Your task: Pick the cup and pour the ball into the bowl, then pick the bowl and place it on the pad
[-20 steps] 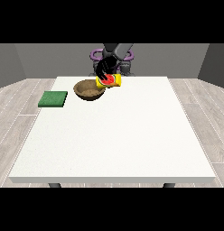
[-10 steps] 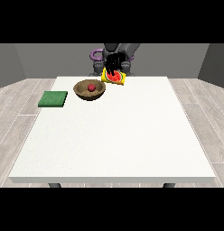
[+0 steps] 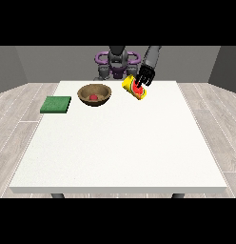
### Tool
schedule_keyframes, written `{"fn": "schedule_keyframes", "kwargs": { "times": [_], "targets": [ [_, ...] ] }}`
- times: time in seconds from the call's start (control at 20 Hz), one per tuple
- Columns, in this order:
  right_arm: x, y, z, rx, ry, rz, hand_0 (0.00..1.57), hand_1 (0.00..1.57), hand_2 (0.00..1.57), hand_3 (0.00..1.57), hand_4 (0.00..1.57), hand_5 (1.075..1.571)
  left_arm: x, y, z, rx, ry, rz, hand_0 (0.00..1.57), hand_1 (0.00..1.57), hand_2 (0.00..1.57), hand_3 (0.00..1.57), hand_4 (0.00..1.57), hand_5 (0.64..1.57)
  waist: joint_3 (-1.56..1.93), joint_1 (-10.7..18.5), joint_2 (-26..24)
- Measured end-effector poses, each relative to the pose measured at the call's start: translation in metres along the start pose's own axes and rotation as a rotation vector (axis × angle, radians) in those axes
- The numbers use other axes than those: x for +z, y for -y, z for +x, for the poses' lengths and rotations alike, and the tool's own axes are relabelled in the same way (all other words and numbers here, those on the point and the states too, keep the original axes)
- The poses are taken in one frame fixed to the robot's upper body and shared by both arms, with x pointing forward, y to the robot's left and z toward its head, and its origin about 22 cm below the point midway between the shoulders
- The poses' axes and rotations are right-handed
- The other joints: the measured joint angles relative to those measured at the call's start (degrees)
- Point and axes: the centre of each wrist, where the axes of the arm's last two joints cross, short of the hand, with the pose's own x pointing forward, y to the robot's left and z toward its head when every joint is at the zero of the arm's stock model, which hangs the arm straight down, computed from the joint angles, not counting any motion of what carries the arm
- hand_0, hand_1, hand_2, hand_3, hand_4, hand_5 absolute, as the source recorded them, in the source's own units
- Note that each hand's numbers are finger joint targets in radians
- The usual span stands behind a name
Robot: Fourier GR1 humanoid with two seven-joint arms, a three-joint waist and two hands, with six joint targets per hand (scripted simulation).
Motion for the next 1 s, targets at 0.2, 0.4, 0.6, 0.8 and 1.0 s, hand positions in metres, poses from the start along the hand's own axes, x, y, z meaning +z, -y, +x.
{"fn": "schedule_keyframes", "kwargs": {
  "times": [0.2,0.4,0.6,0.8,1.0],
  "targets": [
    [0.003,-0.010,0.007,-0.008,0.036,0.004,0.00,0.00,0.00,0.00,0.44,1.565,0.017,-0.005,-0.019,0.201,-0.056,0.076,1.42,1.42,1.57,1.57,1.38,1.502,-0.18,0.85,2.34],
    [0.004,-0.014,0.005,-0.016,0.028,-0.005,0.00,0.00,0.00,0.06,0.48,1.565,0.013,-0.005,0.010,0.571,-0.150,0.086,1.22,1.22,1.39,1.06,0.70,1.560,-0.70,2.46,2.36],
    [0.004,-0.021,0.004,-0.027,0.027,-0.028,0.00,0.00,0.00,0.00,0.51,1.565,0.007,-0.019,0.002,0.907,-0.165,0.123,0.33,0.33,0.00,0.00,0.25,1.569,-0.67,5.61,4.06],
    [0.003,-0.038,0.012,-0.010,0.067,-0.037,0.00,0.00,0.00,0.00,0.49,1.566,0.003,-0.042,-0.037,1.140,-0.085,0.174,0.00,0.00,0.00,0.00,0.00,1.557,-0.27,7.20,8.30],
    [0.003,-0.064,0.019,0.013,0.125,-0.022,0.00,0.00,0.00,0.00,0.49,1.568,-0.015,-0.079,-0.083,1.257,-0.001,0.215,0.00,0.00,0.00,0.00,0.00,1.540,0.05,6.53,13.39]
  ]
}}
